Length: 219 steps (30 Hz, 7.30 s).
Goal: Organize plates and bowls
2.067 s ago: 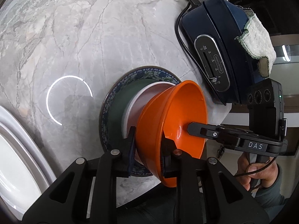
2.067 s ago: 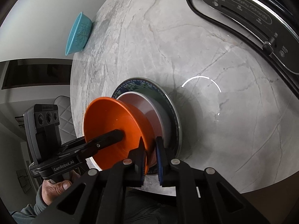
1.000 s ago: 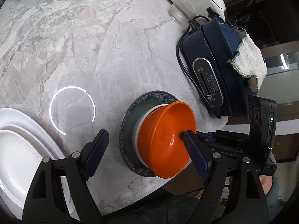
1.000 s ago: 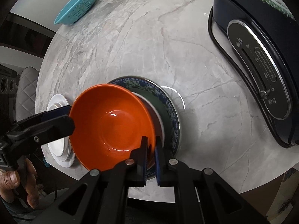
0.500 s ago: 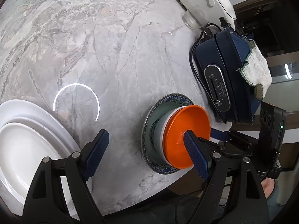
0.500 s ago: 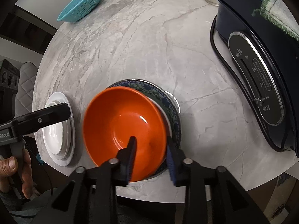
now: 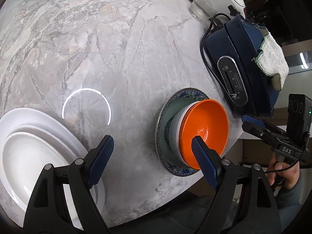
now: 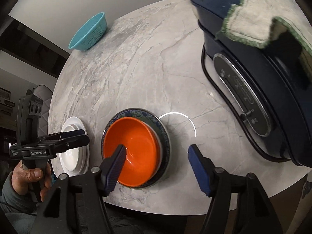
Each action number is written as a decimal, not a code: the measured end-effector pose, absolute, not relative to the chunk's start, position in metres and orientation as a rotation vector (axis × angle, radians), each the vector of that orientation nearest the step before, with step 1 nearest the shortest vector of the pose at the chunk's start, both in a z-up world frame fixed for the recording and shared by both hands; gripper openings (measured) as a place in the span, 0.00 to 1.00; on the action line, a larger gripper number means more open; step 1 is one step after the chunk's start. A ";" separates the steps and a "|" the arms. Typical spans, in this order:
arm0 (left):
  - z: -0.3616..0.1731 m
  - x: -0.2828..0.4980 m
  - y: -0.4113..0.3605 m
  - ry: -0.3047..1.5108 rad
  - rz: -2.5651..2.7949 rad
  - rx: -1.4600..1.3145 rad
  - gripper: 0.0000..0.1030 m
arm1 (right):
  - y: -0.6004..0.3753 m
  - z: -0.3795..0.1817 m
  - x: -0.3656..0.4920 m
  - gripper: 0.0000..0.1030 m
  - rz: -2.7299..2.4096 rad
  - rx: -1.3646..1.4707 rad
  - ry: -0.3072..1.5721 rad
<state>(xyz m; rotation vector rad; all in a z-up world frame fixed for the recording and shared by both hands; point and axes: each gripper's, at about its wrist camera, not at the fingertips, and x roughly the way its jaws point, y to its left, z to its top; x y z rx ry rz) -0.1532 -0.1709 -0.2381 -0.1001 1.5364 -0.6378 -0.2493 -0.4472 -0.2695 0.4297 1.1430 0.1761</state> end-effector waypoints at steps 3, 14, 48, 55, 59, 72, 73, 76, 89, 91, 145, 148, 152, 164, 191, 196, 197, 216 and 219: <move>-0.244 -0.150 -0.171 1.537 -0.623 -0.011 0.77 | -0.462 -0.288 -0.255 0.41 0.166 0.471 1.179; -0.266 -0.144 -0.181 1.578 -0.708 0.097 0.77 | -0.462 -0.332 -0.257 0.35 0.218 0.560 1.221; -0.297 -0.138 -0.198 1.544 -0.662 0.171 0.73 | -0.454 -0.358 -0.237 0.28 0.369 0.557 1.179; -0.295 -0.138 -0.207 1.526 -0.679 0.181 0.65 | -0.458 -0.361 -0.235 0.27 0.372 0.600 1.189; -0.289 -0.140 -0.217 1.505 -0.740 0.170 0.34 | -0.460 -0.362 -0.234 0.27 0.377 0.617 1.197; -0.285 -0.143 -0.239 1.508 -0.790 0.147 0.07 | -0.460 -0.358 -0.232 0.10 0.401 0.607 1.157; -0.285 -0.143 -0.239 1.509 -0.784 0.144 0.07 | -0.461 -0.357 -0.232 0.10 0.402 0.606 1.157; -0.286 -0.144 -0.241 1.514 -0.778 0.136 0.07 | -0.462 -0.357 -0.232 0.10 0.395 0.598 1.161; -0.268 -0.150 -0.246 1.530 -0.704 0.044 0.07 | -0.466 -0.350 -0.228 0.10 0.384 0.601 1.175; -0.264 -0.151 -0.246 1.531 -0.688 0.024 0.07 | -0.469 -0.349 -0.226 0.10 0.380 0.601 1.188; -0.221 -0.213 0.085 1.369 -0.251 -0.335 0.06 | -0.189 -0.281 -0.175 0.10 0.711 0.226 1.235; -0.231 -0.210 0.086 1.384 -0.248 -0.332 0.06 | -0.184 -0.291 -0.170 0.10 0.703 0.218 1.247; -0.240 -0.207 0.087 1.393 -0.241 -0.334 0.06 | -0.180 -0.301 -0.164 0.10 0.698 0.215 1.267; -0.250 -0.201 0.080 1.397 -0.241 -0.332 0.06 | -0.180 -0.318 -0.158 0.10 0.682 0.214 1.290; 0.011 -0.290 0.108 0.539 0.006 -0.208 0.94 | -0.274 -0.173 -0.212 1.00 0.573 0.452 0.769; 0.013 -0.292 0.100 0.572 0.009 -0.361 0.94 | -0.268 -0.109 -0.233 1.00 0.603 0.456 0.564; 0.009 -0.295 0.102 0.565 0.003 -0.415 0.94 | -0.265 -0.101 -0.239 1.00 0.605 0.448 0.538; -0.065 -0.243 0.053 0.942 0.093 -0.194 1.00 | -0.243 -0.111 -0.269 1.00 0.388 0.335 0.615; -0.054 -0.239 0.049 0.940 0.094 -0.201 1.00 | -0.246 -0.112 -0.267 1.00 0.367 0.331 0.633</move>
